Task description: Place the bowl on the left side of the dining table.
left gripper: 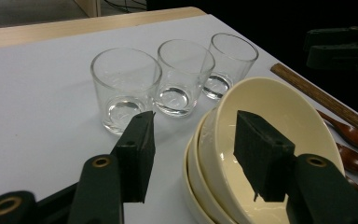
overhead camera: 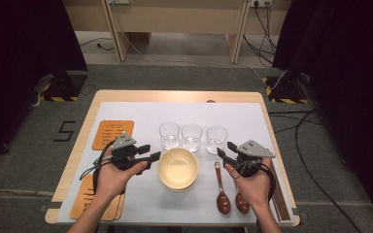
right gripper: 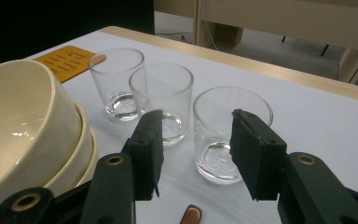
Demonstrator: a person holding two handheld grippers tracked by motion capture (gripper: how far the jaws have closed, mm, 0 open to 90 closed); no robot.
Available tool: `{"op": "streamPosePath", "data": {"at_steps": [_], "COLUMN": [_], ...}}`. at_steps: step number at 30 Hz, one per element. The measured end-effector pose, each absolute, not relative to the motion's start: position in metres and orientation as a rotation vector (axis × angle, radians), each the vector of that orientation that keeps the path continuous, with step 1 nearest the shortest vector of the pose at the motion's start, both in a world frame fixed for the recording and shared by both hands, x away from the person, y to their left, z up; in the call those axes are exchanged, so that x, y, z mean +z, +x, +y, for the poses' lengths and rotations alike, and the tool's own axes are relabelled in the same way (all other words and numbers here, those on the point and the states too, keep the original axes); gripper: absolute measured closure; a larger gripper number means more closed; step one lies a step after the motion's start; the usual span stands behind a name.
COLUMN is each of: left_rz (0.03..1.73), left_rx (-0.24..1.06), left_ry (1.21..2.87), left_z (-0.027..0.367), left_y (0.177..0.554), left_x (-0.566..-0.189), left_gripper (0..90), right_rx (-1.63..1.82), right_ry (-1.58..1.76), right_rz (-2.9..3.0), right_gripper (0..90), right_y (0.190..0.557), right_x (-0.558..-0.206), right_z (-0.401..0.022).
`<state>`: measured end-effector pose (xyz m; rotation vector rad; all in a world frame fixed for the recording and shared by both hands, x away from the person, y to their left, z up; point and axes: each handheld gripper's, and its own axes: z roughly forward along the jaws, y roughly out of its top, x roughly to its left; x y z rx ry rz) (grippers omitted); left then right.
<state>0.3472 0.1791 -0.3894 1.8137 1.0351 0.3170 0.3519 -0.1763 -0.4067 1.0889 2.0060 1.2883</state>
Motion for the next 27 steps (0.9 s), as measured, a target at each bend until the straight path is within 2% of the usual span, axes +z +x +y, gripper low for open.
{"op": "streamPosePath", "data": {"at_steps": [8,27], "left_rz": [1.004,0.979], "left_rx": [0.327,0.421], "left_ry": [1.88,1.995], "left_z": [0.162,0.14], "left_y": [0.351,0.357], "left_x": [-0.399,-0.411], "left_gripper": [51.3,75.0], "right_rx": [1.287,1.284], "right_ry": [1.092,1.091], "right_rz": [2.009,2.023], "right_gripper": [54.6,54.5], "right_y": [0.352,0.353], "right_x": [-0.408,-0.411], "right_z": [-0.177,-0.175]}}
